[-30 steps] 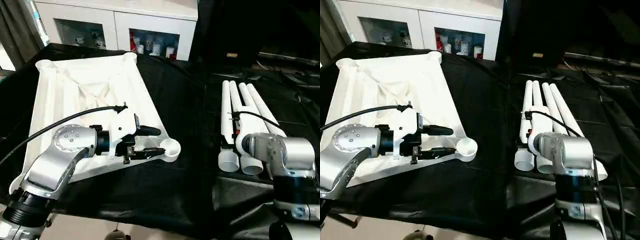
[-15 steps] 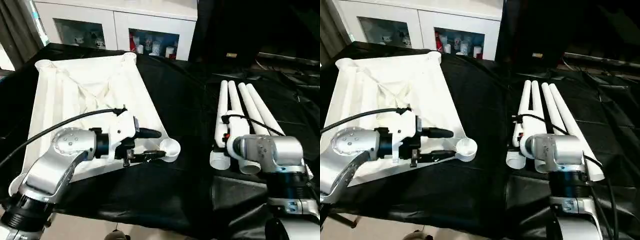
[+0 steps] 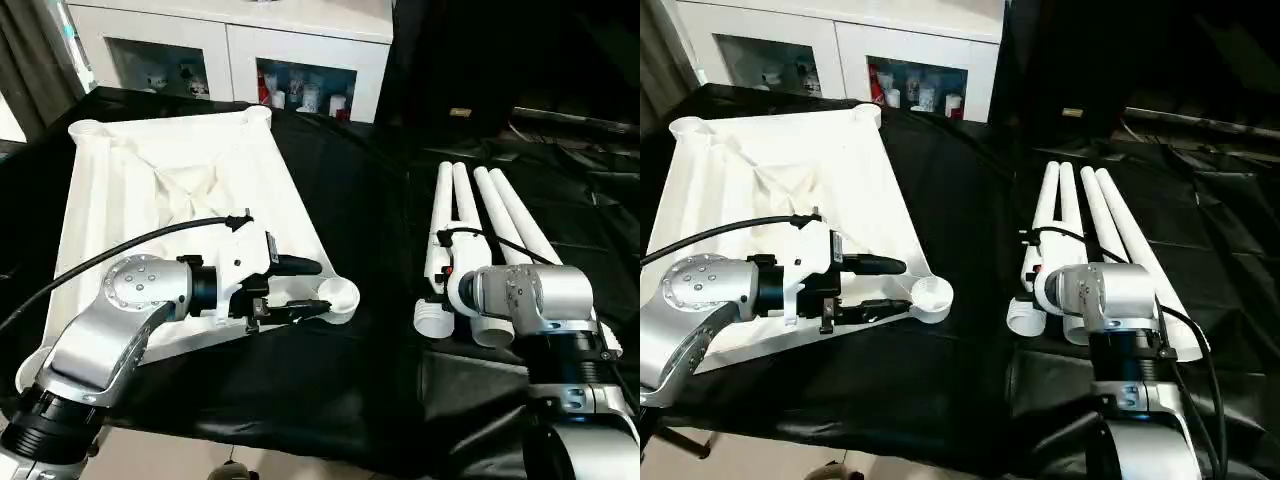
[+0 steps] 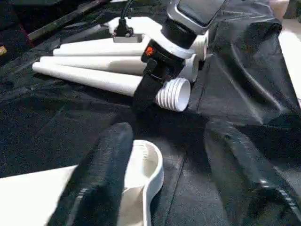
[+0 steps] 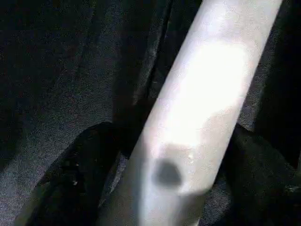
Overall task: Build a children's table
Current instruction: Pick table leg
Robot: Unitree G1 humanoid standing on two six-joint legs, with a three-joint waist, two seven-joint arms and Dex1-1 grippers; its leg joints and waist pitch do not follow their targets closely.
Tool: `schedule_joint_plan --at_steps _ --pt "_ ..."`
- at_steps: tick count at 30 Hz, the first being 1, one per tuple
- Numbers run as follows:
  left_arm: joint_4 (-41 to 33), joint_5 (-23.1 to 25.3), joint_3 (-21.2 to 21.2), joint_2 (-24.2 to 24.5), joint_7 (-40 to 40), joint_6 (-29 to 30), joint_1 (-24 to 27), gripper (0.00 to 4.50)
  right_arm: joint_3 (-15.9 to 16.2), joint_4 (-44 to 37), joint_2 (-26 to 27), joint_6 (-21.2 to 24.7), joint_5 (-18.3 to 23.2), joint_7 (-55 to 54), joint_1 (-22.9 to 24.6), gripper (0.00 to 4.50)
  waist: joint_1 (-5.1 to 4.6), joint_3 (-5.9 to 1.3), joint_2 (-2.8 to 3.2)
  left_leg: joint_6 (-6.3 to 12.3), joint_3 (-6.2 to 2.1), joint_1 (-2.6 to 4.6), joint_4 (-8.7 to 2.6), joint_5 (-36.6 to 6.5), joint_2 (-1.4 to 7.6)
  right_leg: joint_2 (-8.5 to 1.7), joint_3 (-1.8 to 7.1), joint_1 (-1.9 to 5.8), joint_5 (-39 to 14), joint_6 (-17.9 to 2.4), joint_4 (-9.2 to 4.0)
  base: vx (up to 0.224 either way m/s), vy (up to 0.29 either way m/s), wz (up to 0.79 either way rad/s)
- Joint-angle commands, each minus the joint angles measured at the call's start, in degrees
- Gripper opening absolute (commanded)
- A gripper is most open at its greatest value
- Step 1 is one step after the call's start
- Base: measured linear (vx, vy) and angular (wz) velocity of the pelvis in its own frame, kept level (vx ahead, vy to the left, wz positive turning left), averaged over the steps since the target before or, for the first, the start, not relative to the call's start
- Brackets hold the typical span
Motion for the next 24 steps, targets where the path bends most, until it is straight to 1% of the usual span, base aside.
schedule_joint_plan --at_steps 1,2,3,5,6,7,8,9,10,11,12,13,15,16,17,18,19,20,21,22,23,24 --pt "0.3 -0.1 0.4 -0.5 1.0 -0.4 -1.1 3.29 -1.2 2.0 0.4 -0.2 0.2 -0.6 -0.2 3.19 0.14 -3.40 0.57 -3.87 -0.60 0.98 -4.11 -5.2 2.67 -4.26 2.89 2.24 0.6 -10.9 -3.96 0.000 0.000 0.00" --pt "0.9 0.0 0.5 -0.9 1.4 -0.5 -1.5 3.29 -2.0 2.4 0.5 -0.4 0.5 -0.9 -0.4 3.19 0.17 -3.42 0.66 -3.92 -0.63 1.01 -4.11 -5.2 2.69 -4.28 2.90 2.23 0.8 -10.9 -3.93 0.000 0.000 0.00" --pt "1.2 0.2 0.7 -1.3 2.0 -0.8 -1.7 3.41 -2.6 2.5 0.5 -0.6 0.6 -1.2 -0.4 3.07 0.16 -3.40 0.60 -3.93 -0.61 0.97 -4.12 -5.5 2.66 -4.30 2.90 2.25 0.4 -10.9 -4.02 0.000 0.000 0.00" --pt "1.5 0.4 1.0 -1.7 2.5 -1.6 -1.7 3.49 -3.0 2.4 0.4 -0.7 0.7 -1.4 -0.4 2.87 0.18 -3.43 0.56 -3.97 -0.65 1.00 -4.13 -5.7 2.69 -4.33 2.90 2.29 0.2 -10.8 -4.06 0.000 0.000 0.00" --pt "2.2 0.1 1.6 -3.0 3.5 -2.7 -1.8 3.59 -4.4 2.4 0.5 -0.9 0.9 -1.9 -0.3 2.78 0.20 -3.39 0.98 -4.02 -0.68 0.97 -4.14 -5.8 2.65 -4.33 2.91 2.23 0.1 -10.7 -4.06 0.000 0.000 0.00" --pt "2.2 0.1 1.6 -3.0 3.5 -2.7 -1.8 3.72 -4.4 2.4 0.5 -0.9 0.9 -1.9 -0.3 2.70 0.09 -3.40 0.81 -4.07 -0.60 1.03 -4.10 -6.0 2.68 -4.26 2.92 2.19 0.2 -10.8 -4.15 0.000 0.000 0.00" --pt "2.5 0.0 1.8 -3.5 4.0 -2.8 -1.8 3.72 -4.9 2.5 0.5 -1.0 0.9 -2.1 -0.4 2.70 0.14 -3.43 0.71 -4.08 -0.63 1.01 -4.08 -6.0 2.68 -4.29 2.92 2.26 0.4 -10.8 -4.14 0.000 0.000 0.00" --pt "2.9 -0.3 1.5 -3.6 3.5 -1.8 -2.4 3.82 -5.7 2.5 0.5 -1.1 1.1 -2.4 -0.4 2.62 0.22 -3.44 0.99 -4.12 -0.69 0.95 -4.10 -5.8 2.66 -4.32 2.90 2.31 0.6 -10.9 -4.07 0.000 0.000 0.00" --pt "3.7 -0.1 1.3 -4.2 3.9 -1.5 -3.1 3.87 -6.4 2.6 0.4 -1.2 1.1 -2.6 -0.4 2.54 0.22 -3.48 1.11 -4.26 -0.70 1.00 -4.08 -5.8 2.63 -4.27 2.89 2.28 0.7 -10.8 -4.04 0.000 0.000 0.00" --pt "4.5 0.1 1.2 -4.6 4.2 -2.1 -3.7 4.02 -6.8 2.5 0.4 -1.4 1.2 -2.7 -0.4 2.39 0.14 -3.48 1.06 -4.35 -0.61 1.10 -4.07 -6.2 2.60 -4.17 2.91 2.19 0.7 -10.8 -4.15 0.000 0.000 0.00" --pt "5.6 0.7 1.2 -5.3 4.8 -3.5 -4.2 4.02 -7.3 2.4 0.4 -1.4 1.4 -2.7 -0.4 2.39 0.26 -3.46 0.94 -4.19 -0.66 0.99 -4.12 -6.2 2.56 -4.22 2.93 2.32 0.9 -10.8 -4.16 0.000 0.000 0.00" --pt "6.9 1.4 0.9 -5.8 5.8 -3.4 -5.0 4.21 -7.9 2.4 0.3 -1.6 1.7 -2.8 -0.5 2.27 0.34 -3.53 1.26 -4.30 -0.66 1.06 -4.07 -6.1 2.58 -4.23 2.93 2.30 1.2 -10.9 -4.09 0.000 0.000 0.00" --pt "8.9 1.6 0.5 -6.1 6.3 -1.3 -6.5 4.34 -8.8 2.4 0.3 -2.4 2.2 -2.8 -0.6 2.14 0.28 -3.61 1.16 -4.26 -0.73 1.01 -4.05 -5.7 2.60 -4.17 2.89 2.43 2.6 -11.0 -4.00 0.000 0.000 0.00" --pt "9.9 2.1 0.6 -6.5 7.3 -0.5 -7.2 4.41 -9.2 2.1 0.4 -3.9 2.4 -2.7 -0.4 2.08 0.32 -3.68 1.12 -4.02 -0.68 0.99 -3.97 -5.3 2.51 -4.20 2.91 2.46 3.4 -11.1 -3.97 0.000 0.000 0.00" --pt "11.6 3.0 0.9 -7.4 9.7 0.9 -8.4 4.47 -9.9 1.3 0.7 -6.9 3.1 -2.1 0.0 2.03 0.34 -3.76 1.28 -3.91 -0.66 0.95 -3.88 -4.9 2.54 -4.24 2.90 2.49 4.4 -11.2 -3.87 0.000 0.000 0.00" --pt "14.9 4.1 2.1 -9.7 15.2 4.9 -11.3 4.49 -11.2 -0.9 1.5 -14.1 4.7 0.1 1.0 2.00 0.34 -3.78 1.07 -3.71 -0.53 1.00 -3.75 -5.5 2.63 -4.33 2.95 2.48 5.0 -11.5 -3.82 0.000 0.000 0.00" --pt "16.4 4.3 2.8 -10.8 17.6 7.1 -12.7 4.50 -11.6 -1.9 1.8 -17.3 5.4 1.4 1.5 1.99 0.48 -3.83 1.00 -3.38 -0.52 1.00 -3.67 -5.5 2.65 -4.48 2.97 2.53 5.1 -11.6 -3.86 0.000 0.000 0.00" --pt "16.4 4.3 2.8 -10.8 17.6 7.1 -12.7 4.50 -11.6 -1.9 1.8 -17.3 5.4 1.4 1.5 1.97 0.53 -3.83 0.98 -2.99 -0.54 0.92 -3.66 -5.4 2.67 -4.53 2.95 2.64 5.3 -11.8 -3.83 0.000 0.000 0.00" --pt "18.5 1.5 5.6 -13.6 20.6 10.7 -15.1 4.50 -11.7 -3.7 2.1 -21.9 6.5 4.5 2.3 1.96 0.49 -3.94 0.87 -1.82 -0.66 0.58 -3.65 -3.8 2.66 -4.51 2.85 2.98 7.1 -12.6 -3.58 0.000 0.000 0.00" --pt "18.9 -1.4 7.0 -14.9 20.6 12.6 -16.1 4.50 -12.2 -4.6 2.3 -22.1 7.7 6.1 2.6 1.95 0.53 -3.94 0.87 -0.97 -0.80 0.52 -3.50 -2.3 2.59 -4.50 2.79 3.04 9.0 -13.4 -3.54 0.000 0.000 0.00" --pt "19.0 -2.4 7.5 -15.4 20.6 13.3 -16.4 4.50 -12.3 -4.9 2.3 -22.2 8.1 6.7 2.7 1.95 0.63 -4.04 0.89 -0.56 -0.64 0.50 -3.40 -1.9 2.44 -4.42 2.78 3.12 10.0 -13.9 -3.44 0.000 0.000 0.00" --pt "20.1 -8.8 10.2 -18.4 19.6 16.7 -18.7 4.50 -14.6 -6.9 2.9 -21.1 12.9 11.5 2.9 1.95 0.52 -4.05 0.79 0.49 -0.54 0.37 -3.22 -1.3 2.29 -4.31 2.79 3.16 11.8 -15.0 -3.34 0.000 0.000 0.00"
